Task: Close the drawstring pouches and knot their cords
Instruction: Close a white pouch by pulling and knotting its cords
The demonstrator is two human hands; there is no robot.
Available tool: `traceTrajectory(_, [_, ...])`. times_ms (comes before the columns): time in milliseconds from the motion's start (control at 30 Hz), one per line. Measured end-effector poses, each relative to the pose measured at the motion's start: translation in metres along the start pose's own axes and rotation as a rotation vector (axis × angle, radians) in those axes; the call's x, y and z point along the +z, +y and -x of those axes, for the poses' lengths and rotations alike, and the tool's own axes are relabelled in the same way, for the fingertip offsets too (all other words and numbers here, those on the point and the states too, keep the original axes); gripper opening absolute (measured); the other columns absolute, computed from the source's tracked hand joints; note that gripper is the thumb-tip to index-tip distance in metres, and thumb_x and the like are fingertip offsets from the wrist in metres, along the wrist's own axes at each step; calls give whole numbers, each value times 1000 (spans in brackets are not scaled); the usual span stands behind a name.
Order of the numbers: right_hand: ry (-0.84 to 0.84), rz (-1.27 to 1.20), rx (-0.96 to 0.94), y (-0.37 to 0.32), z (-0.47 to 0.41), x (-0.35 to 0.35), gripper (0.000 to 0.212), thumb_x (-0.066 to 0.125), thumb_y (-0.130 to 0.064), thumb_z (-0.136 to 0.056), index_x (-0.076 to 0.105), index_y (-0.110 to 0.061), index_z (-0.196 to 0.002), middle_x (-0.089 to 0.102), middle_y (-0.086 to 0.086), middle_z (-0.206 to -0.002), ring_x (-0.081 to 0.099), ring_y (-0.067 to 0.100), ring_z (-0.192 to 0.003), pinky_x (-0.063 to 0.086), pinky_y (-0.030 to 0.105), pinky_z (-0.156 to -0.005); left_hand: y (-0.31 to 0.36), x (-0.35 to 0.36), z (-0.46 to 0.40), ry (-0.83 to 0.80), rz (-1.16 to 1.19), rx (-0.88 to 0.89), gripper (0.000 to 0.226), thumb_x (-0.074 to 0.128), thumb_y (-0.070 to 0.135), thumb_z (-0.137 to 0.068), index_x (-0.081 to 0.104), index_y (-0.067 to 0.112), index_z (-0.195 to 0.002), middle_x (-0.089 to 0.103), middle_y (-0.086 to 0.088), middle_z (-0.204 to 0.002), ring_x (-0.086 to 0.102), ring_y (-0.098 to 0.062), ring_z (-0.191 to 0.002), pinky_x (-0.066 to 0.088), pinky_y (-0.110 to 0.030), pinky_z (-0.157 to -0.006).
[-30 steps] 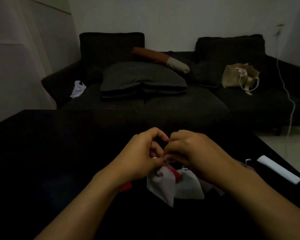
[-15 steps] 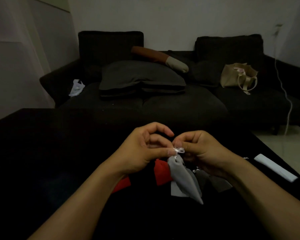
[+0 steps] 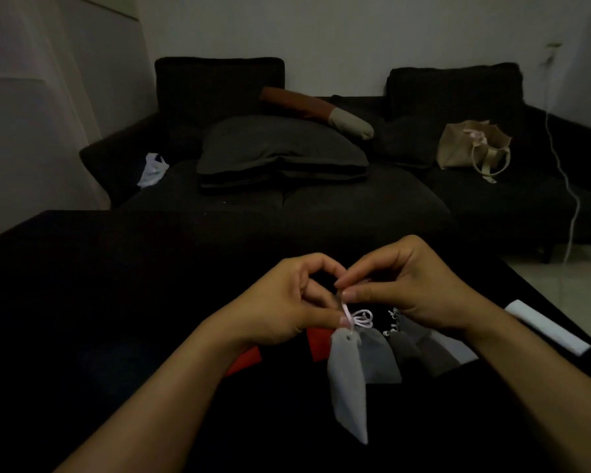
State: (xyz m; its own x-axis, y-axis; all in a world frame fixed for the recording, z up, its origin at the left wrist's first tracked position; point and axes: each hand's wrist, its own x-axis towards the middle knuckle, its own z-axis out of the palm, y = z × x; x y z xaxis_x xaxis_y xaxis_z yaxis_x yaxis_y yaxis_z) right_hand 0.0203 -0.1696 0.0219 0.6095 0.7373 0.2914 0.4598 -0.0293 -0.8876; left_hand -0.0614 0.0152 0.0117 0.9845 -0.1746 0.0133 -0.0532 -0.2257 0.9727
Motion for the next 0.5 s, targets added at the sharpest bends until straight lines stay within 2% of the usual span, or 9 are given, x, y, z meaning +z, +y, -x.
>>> traceTrajectory(100, [96,53,11,10,-4,3,17,81,-3,-70,78,-4,-87,77,9,-79,74,19,-78,57,22,-73,-1,0,0,34,15,28,51,74,-8,-78,54,14,-120,75,-20,-88,75,-23,-84,57,-28,-78])
traceTrajectory(200, [109,66,58,15,-5,0,12,77,-5,-75,78,-3,-87,77,10,-80,74,18,-78,58,24,-73,0,-2,-2,121,85,82,52,75,-5,-76,54,14,-118,76,-16,-87,75,-22,-82,57,-28,-77])
traceTrajectory(333, [108,-118,150,16,-5,4,24,74,-16,-75,74,2,-91,75,17,-86,70,19,-79,54,24,-71,0,-2,-5,259,54,166,38,73,-1,-80,63,12,-114,77,-8,-86,74,-17,-84,55,-22,-78])
traceTrajectory(433, [131,-201,189,18,-6,11,35,71,-19,-76,69,10,-96,66,36,-97,60,30,-83,46,35,-72,-3,0,-7,306,0,222,32,70,-1,-84,69,12,-113,76,-2,-85,74,-14,-87,55,-21,-81])
traceTrajectory(500, [126,-230,213,17,-7,12,29,68,-17,-82,70,7,-97,70,28,-95,62,28,-84,50,28,-70,-4,3,-8,357,-44,233,25,69,1,-85,73,14,-107,77,0,-88,74,-13,-89,56,-23,-81])
